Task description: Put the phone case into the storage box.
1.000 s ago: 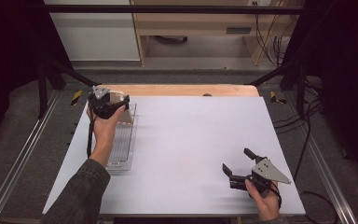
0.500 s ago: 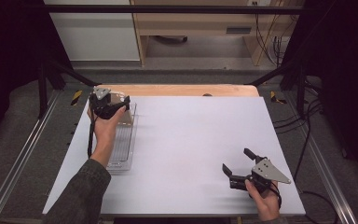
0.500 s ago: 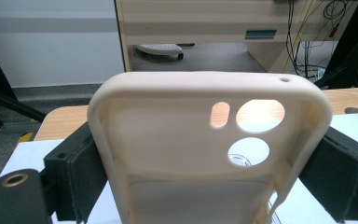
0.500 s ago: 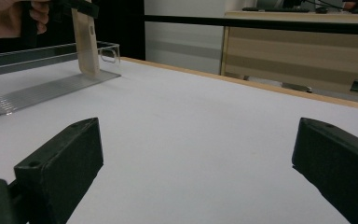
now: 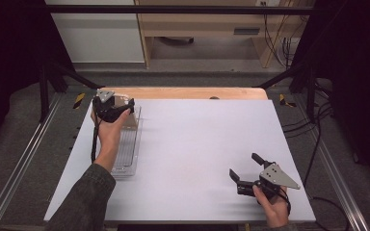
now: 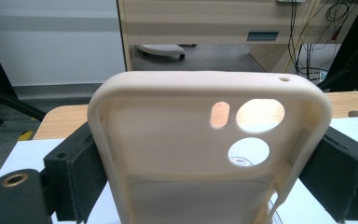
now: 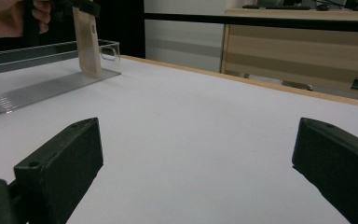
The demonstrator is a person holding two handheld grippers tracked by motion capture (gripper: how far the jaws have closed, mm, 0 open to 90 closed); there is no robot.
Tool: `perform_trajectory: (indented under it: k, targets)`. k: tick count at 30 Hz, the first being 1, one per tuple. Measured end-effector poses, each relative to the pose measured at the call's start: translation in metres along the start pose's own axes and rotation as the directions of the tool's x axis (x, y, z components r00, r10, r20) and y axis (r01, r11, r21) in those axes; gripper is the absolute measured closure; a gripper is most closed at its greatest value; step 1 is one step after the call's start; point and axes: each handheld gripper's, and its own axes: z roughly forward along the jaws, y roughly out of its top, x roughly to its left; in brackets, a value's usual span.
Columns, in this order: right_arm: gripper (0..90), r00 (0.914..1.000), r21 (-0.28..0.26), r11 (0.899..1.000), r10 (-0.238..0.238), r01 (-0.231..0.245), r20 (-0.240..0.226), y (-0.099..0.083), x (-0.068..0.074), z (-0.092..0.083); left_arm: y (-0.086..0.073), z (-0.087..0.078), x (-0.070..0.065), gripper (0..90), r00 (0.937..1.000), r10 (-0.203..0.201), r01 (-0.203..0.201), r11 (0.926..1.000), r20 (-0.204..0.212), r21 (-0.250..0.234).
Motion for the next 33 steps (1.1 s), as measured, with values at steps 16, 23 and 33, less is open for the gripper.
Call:
perform_trajectory:
  k: [16,23,33]
  targets:
    - [1.9,1.0000,0.006,1.000,0.002,-0.002,-0.002,-0.0007,0.0001,0.0007,-0.0013,0.0052,-0.0043,10.0,0.9998,0.007,-0.008,0.9998,-0.018,-0.019]
    - [1.9,1.0000,0.005,1.000,0.002,-0.002,-0.003,-0.0006,0.0003,0.0006,-0.0019,0.0071,-0.0054,9.8,0.9996,0.005,-0.006,0.9996,-0.028,-0.026]
    - [1.9,1.0000,0.003,1.000,0.004,-0.004,-0.003,-0.0005,0.0002,0.0005,-0.0019,0.0101,-0.0056,9.7,0.9994,-0.002,0.001,0.9994,-0.034,-0.034]
